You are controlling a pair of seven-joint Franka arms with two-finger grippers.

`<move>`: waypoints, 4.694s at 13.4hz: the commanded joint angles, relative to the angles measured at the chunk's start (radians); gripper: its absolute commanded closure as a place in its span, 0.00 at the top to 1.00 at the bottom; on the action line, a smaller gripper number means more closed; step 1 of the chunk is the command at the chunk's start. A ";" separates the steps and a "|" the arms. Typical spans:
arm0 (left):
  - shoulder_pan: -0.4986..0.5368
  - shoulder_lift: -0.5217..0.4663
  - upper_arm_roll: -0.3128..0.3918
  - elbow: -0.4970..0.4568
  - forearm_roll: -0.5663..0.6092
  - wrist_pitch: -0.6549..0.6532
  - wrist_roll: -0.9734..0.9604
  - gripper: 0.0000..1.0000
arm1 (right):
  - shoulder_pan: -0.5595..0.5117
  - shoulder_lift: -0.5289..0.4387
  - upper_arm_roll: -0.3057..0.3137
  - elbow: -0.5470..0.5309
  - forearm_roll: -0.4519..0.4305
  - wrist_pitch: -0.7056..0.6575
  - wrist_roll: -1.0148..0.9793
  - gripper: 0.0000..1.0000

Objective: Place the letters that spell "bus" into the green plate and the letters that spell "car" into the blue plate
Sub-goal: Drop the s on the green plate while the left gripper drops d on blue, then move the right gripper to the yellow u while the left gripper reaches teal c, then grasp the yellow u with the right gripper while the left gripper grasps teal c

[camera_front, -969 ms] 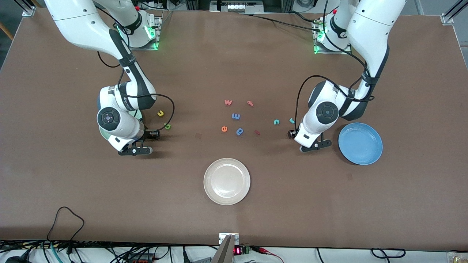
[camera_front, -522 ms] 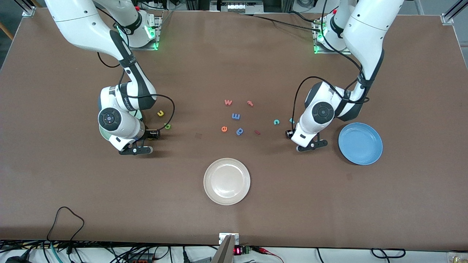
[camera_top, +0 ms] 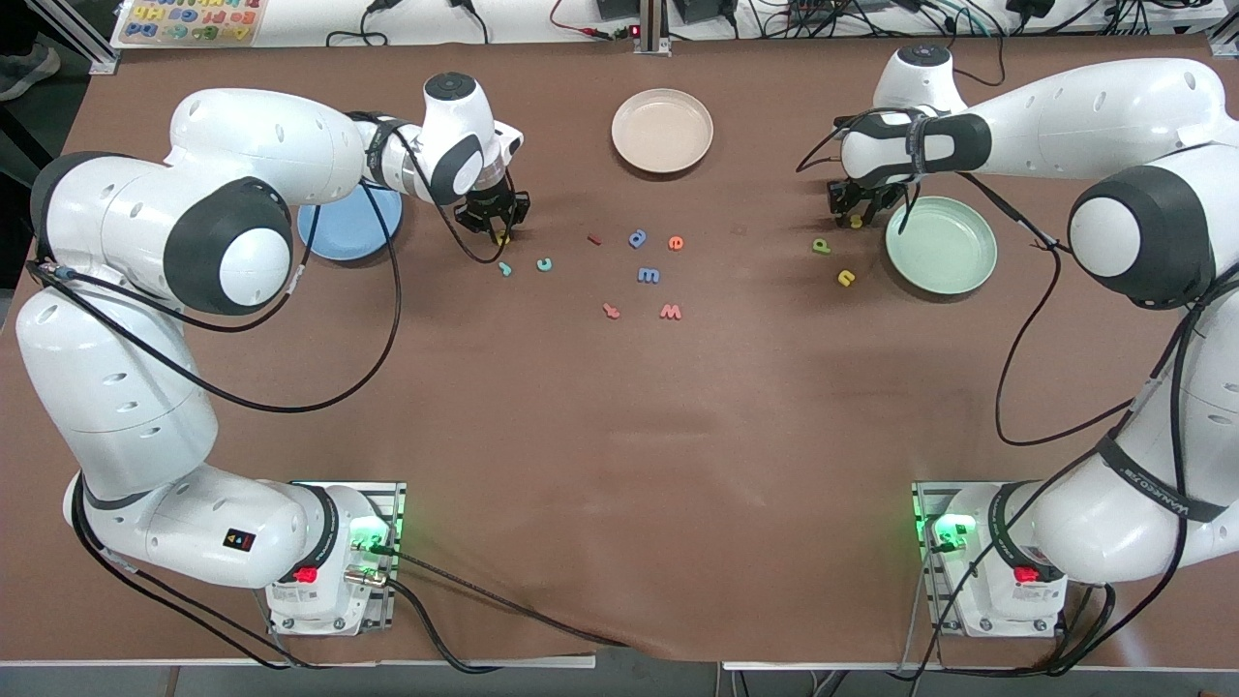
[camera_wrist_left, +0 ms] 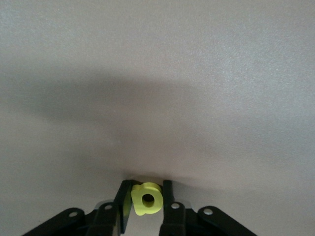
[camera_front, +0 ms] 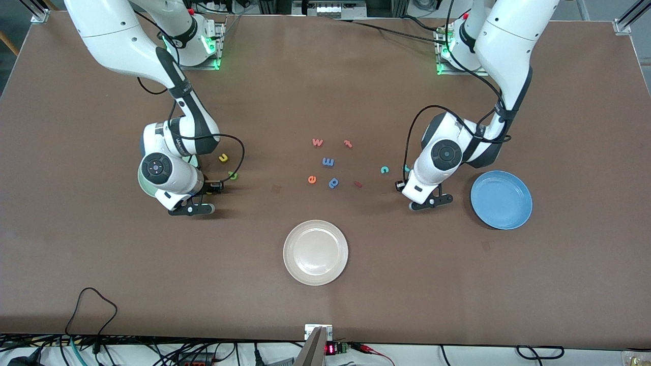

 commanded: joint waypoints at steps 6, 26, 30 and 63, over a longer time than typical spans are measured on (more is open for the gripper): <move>0.065 -0.083 0.023 0.153 0.000 -0.363 0.140 0.20 | 0.001 -0.002 -0.006 -0.015 -0.001 0.008 -0.004 0.14; 0.360 -0.133 -0.064 0.130 0.150 -0.453 0.553 1.00 | -0.223 -0.213 -0.007 -0.093 -0.004 -0.239 -0.210 1.00; 0.360 -0.178 -0.194 0.168 0.130 -0.586 0.532 1.00 | -0.183 -0.289 0.037 -0.099 -0.004 -0.258 -0.200 1.00; 0.228 -0.066 -0.317 0.177 0.052 -0.395 0.665 0.88 | -0.124 -0.175 0.204 -0.333 -0.102 0.096 -0.254 0.56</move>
